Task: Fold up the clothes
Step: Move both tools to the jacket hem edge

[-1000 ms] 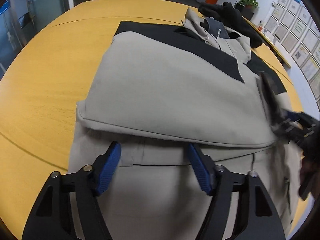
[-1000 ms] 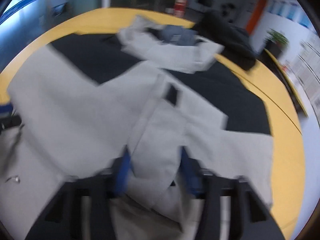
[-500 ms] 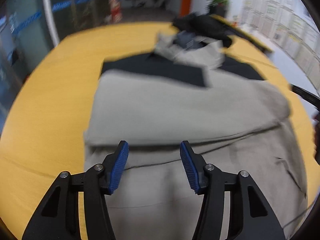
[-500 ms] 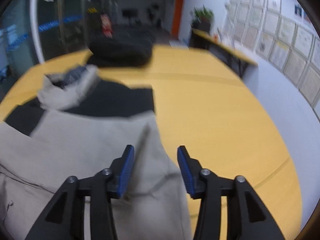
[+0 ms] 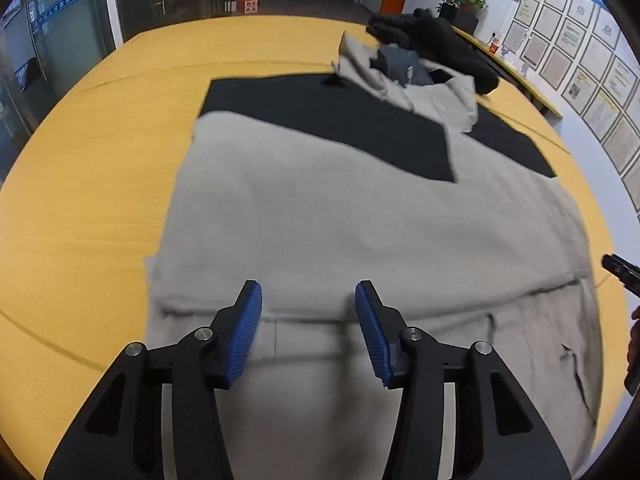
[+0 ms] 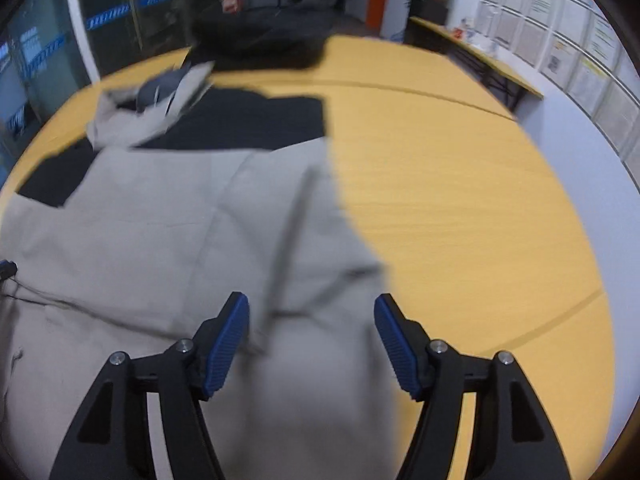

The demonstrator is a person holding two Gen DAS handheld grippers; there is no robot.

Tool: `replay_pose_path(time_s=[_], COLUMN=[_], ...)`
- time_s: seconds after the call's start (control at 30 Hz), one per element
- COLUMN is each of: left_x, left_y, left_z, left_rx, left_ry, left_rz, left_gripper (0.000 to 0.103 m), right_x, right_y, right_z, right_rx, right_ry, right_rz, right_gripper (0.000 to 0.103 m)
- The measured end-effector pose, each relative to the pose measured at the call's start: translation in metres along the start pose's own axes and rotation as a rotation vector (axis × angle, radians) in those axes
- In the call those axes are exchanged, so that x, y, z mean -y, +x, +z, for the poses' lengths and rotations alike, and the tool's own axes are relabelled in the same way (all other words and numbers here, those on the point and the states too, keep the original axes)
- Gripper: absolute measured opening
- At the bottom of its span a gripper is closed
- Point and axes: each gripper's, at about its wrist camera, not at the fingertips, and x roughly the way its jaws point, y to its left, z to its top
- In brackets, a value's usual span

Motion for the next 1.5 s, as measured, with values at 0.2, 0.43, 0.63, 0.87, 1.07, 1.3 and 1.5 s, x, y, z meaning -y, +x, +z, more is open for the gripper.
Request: replay_pose_path(time_s=[0.2, 0.43, 0.63, 0.87, 1.07, 1.3, 1.5], left_x=[0.000, 0.003, 0.007, -0.031, -0.048, -0.058, -0.071], left_y=[-0.087, -0.169, -0.153, -0.121, -0.114, -0.123, -0.119], left_z=[-0.052, -0.134, -0.208, -0.230, -0.239, -0.240, -0.243], left_rx=[-0.011, -0.096, -0.260, -0.312, -0.311, -0.281, -0.298], left_ry=[0.013, 0.026, -0.027, -0.156, -0.179, -0.121, -0.137], left_rz=[0.018, 0.038, 0.010, -0.030, -0.085, -0.128, -0.131], left_gripper=[0.064, 0.076, 0.080, 0.080, 0.080, 0.080, 0.083], right_x=[0.049, 0.066, 0.073, 0.074, 0.060, 0.054, 0.055], right_y=[-0.114, -0.179, -0.156, -0.133, -0.128, -0.124, -0.127], right_z=[-0.055, -0.151, -0.230, -0.258, -0.267, -0.269, -0.270], right_rx=[0.017, -0.131, -0.301, -0.312, -0.289, -0.272, -0.278], right_ry=[-0.026, -0.155, -0.202, -0.118, -0.131, -0.134, -0.144], right_rz=[0.052, 0.243, 0.340, 0.311, 0.309, 0.270, 0.232], right_gripper=[0.071, 0.076, 0.076, 0.076, 0.065, 0.059, 0.059])
